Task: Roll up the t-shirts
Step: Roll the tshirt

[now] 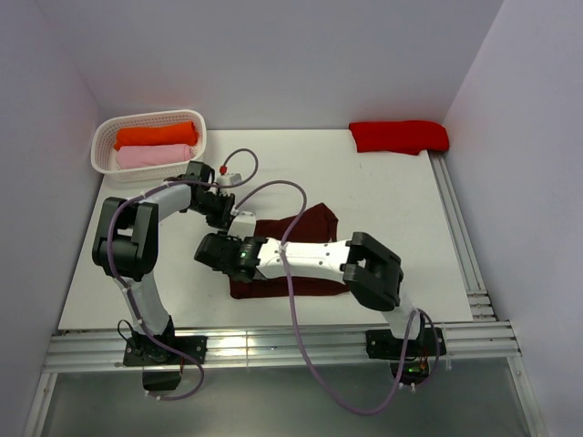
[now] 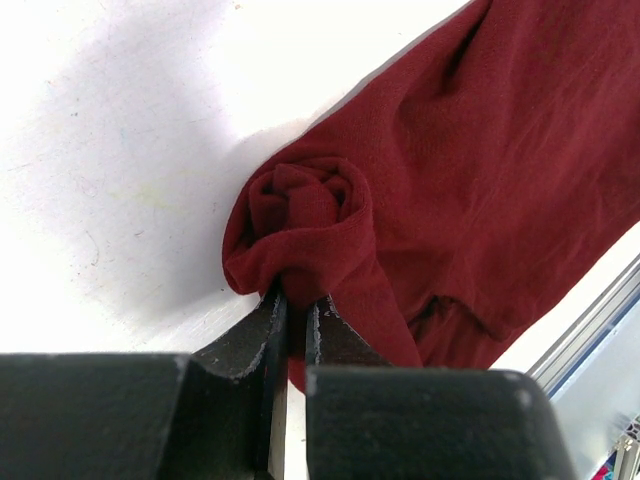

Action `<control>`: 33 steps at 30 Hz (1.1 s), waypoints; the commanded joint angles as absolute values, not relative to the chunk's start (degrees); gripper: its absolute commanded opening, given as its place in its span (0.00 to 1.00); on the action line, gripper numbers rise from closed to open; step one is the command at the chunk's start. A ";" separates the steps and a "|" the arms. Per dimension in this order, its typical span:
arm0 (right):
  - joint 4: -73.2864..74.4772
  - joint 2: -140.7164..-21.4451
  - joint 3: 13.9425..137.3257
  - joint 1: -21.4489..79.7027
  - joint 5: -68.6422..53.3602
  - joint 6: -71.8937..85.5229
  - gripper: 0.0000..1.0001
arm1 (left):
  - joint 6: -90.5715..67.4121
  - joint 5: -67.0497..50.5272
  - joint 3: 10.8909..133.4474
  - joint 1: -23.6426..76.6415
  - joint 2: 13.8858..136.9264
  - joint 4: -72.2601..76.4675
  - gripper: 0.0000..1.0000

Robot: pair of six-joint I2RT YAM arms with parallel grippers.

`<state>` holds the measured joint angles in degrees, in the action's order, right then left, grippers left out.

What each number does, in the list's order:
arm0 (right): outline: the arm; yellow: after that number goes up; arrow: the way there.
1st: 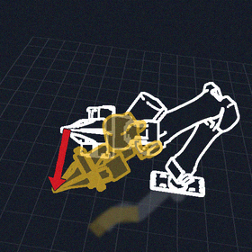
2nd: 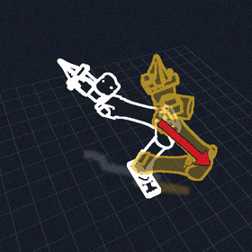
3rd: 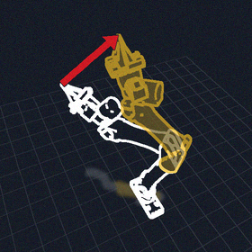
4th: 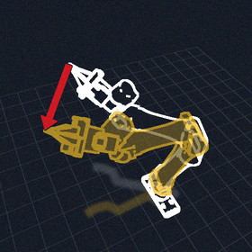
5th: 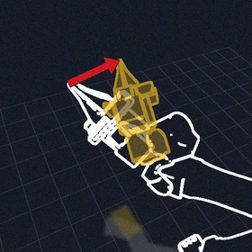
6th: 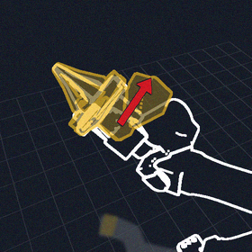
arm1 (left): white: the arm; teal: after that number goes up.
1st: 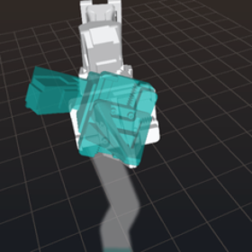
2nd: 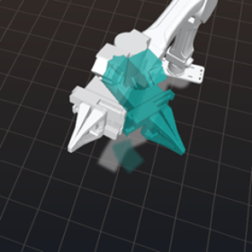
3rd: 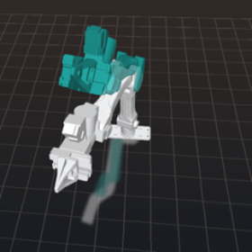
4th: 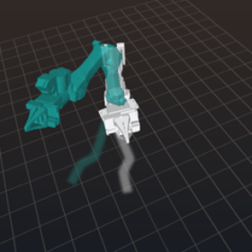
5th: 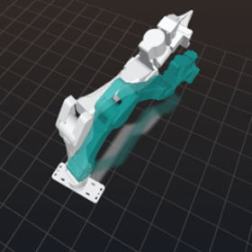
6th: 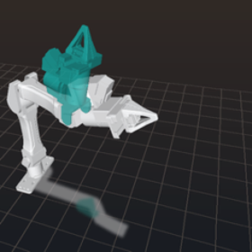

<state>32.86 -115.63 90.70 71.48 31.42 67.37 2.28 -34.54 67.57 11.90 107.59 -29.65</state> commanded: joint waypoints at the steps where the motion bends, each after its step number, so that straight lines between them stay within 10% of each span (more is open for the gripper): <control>1: 39.55 -120.14 95.70 71.37 37.00 63.11 0.56 | 2.55 -31.82 68.47 13.09 106.87 -29.27 0.03; 26: 49.83 -127.88 96.86 74.35 31.73 67.50 0.59 | 2.11 -31.46 69.78 13.71 108.54 -29.09 0.17; 33: 42.92 -126.04 92.82 73.92 29.97 67.41 0.40 | 2.55 -31.73 70.92 13.97 109.25 -29.97 0.24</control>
<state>43.79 -126.28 96.84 73.14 34.54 66.26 2.11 -32.97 68.82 13.23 107.81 -30.76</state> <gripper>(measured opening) 0.435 0.226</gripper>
